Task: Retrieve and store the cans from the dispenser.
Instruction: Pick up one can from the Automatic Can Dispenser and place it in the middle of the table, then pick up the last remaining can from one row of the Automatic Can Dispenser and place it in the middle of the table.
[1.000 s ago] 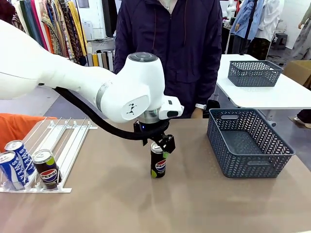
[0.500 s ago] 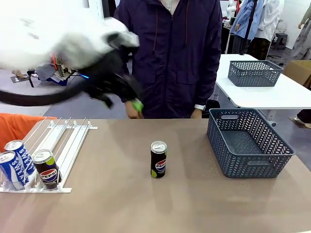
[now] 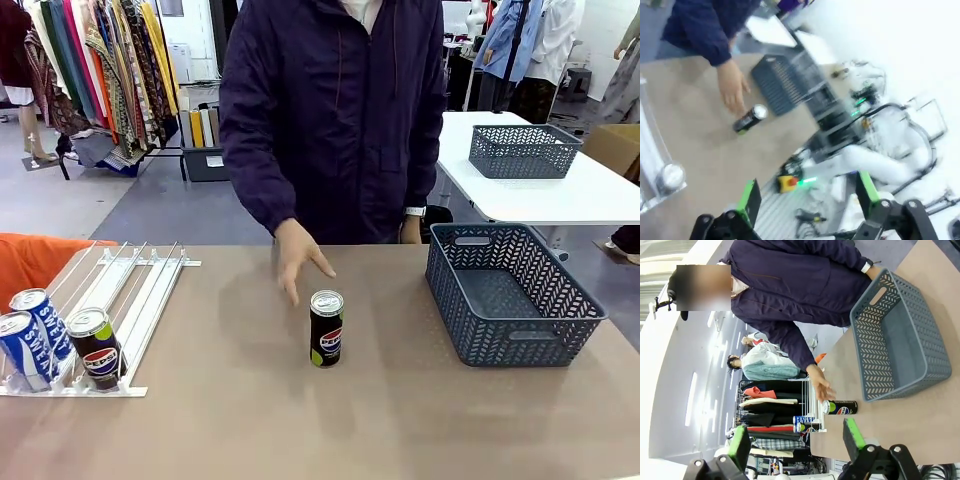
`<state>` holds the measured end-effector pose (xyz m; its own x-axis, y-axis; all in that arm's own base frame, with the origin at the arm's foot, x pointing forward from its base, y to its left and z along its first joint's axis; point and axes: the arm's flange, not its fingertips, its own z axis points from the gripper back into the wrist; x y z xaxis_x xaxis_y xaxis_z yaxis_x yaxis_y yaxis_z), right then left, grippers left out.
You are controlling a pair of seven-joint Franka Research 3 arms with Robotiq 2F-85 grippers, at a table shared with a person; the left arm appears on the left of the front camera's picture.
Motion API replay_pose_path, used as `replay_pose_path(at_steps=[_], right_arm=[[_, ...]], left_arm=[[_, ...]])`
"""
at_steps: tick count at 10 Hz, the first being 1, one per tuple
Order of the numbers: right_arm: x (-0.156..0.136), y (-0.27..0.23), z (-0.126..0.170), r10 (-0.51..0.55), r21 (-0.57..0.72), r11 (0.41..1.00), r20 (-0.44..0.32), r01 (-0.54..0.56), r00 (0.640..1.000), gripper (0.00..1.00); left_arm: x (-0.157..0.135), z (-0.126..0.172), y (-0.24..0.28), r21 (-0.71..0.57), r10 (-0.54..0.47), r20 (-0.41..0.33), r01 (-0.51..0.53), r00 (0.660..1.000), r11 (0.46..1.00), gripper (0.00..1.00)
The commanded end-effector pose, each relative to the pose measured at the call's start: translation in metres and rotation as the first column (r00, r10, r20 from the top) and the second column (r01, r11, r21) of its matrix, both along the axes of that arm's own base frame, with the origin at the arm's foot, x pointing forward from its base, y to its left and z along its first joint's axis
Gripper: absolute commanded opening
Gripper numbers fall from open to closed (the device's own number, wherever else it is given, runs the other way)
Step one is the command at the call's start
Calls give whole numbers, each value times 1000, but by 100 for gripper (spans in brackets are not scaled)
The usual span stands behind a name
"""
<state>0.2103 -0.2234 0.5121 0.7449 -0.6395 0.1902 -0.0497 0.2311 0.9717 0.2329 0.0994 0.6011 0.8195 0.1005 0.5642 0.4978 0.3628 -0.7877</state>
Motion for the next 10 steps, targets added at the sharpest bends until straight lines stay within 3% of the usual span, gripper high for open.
replay_pose_path(at_steps=[1,2,3,10], right_arm=[[3,1,2,-3,4,1000,38,3,999,100],[3,1,2,-3,4,1000,38,3,999,100],[3,1,2,-3,4,1000,38,3,999,100],[3,1,2,-3,4,1000,38,3,999,100]], left_arm=[[16,-59,57,-248,41,-165,-82,985,965,100],[14,-90,64,-327,34,-183,-94,982,940,100],[-8,-32,48,-150,24,-61,-33,998,988,100],[-8,-32,48,-150,24,-61,-33,998,988,100]])
